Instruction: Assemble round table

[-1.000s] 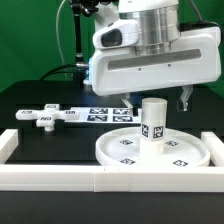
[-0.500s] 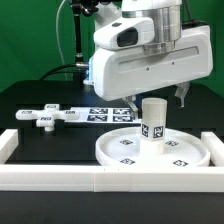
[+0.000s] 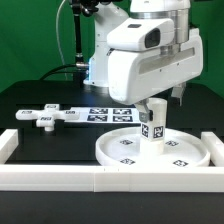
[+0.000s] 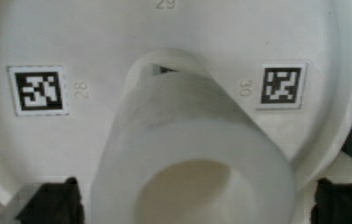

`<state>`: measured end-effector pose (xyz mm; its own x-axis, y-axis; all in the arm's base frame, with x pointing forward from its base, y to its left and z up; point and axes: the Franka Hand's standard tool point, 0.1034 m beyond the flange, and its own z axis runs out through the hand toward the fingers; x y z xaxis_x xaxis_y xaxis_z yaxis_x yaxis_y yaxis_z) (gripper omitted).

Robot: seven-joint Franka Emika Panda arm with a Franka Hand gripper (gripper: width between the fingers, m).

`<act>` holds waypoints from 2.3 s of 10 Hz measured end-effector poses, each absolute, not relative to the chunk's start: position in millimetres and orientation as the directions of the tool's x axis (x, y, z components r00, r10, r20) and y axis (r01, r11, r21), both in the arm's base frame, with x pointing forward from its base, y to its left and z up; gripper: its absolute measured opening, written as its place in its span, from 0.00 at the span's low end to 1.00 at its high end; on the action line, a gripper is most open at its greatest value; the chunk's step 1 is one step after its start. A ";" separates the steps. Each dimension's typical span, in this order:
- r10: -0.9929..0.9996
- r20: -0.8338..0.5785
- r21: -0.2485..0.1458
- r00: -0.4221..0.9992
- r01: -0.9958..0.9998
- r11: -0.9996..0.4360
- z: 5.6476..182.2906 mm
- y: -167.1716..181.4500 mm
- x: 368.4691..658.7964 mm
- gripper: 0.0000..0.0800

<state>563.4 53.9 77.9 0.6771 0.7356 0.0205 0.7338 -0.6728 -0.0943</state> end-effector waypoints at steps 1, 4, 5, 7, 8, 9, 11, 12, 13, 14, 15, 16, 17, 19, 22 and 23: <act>0.756 0.020 -0.100 0.655 0.753 -0.650 78.5 53.8 562.7 0.81; 0.835 0.025 -0.091 0.550 0.833 -0.546 78.6 47.3 563.2 0.81; 0.878 0.031 -0.085 0.477 0.877 -0.473 78.1 45.9 563.2 0.81; 0.944 0.037 -0.066 0.329 0.943 -0.326 71.2 46.9 557.0 0.81; 0.972 0.030 -0.055 0.232 0.972 -0.231 69.3 48.3 555.1 0.81; 0.990 0.022 -0.049 0.142 0.989 -0.141 65.9 49.9 551.4 0.81; 1.000 0.012 -0.044 -0.010 0.999 0.010 65.7 49.5 551.3 0.81; 0.996 -0.002 -0.036 -0.092 0.995 0.092 69.0 48.1 554.3 0.81; 0.988 -0.013 -0.033 -0.156 0.987 0.155 70.5 46.4 556.0 0.81; 0.979 -0.019 -0.034 -0.201 0.979 0.200 70.6 44.9 556.2 0.81; 0.967 -0.025 -0.035 -0.255 0.967 0.254 70.7 43.3 556.4 0.81; 0.956 -0.031 -0.037 -0.292 0.956 0.291 70.8 41.5 556.7 0.81; 0.925 -0.040 -0.044 -0.377 0.926 0.375 70.8 38.1 556.8 0.81; 0.911 -0.046 -0.048 -0.410 0.912 0.408 70.6 36.1 556.8 0.81; 0.914 -0.046 -0.049 -0.404 0.914 0.402 70.1 35.0 556.5 0.51; 0.919 -0.046 -0.048 -0.391 0.920 0.389 70.1 34.9 556.5 0.51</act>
Offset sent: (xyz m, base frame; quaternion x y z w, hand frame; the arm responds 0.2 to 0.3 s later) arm 0.0000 0.0000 0.0000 0.0000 0.0000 -0.1296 0.9916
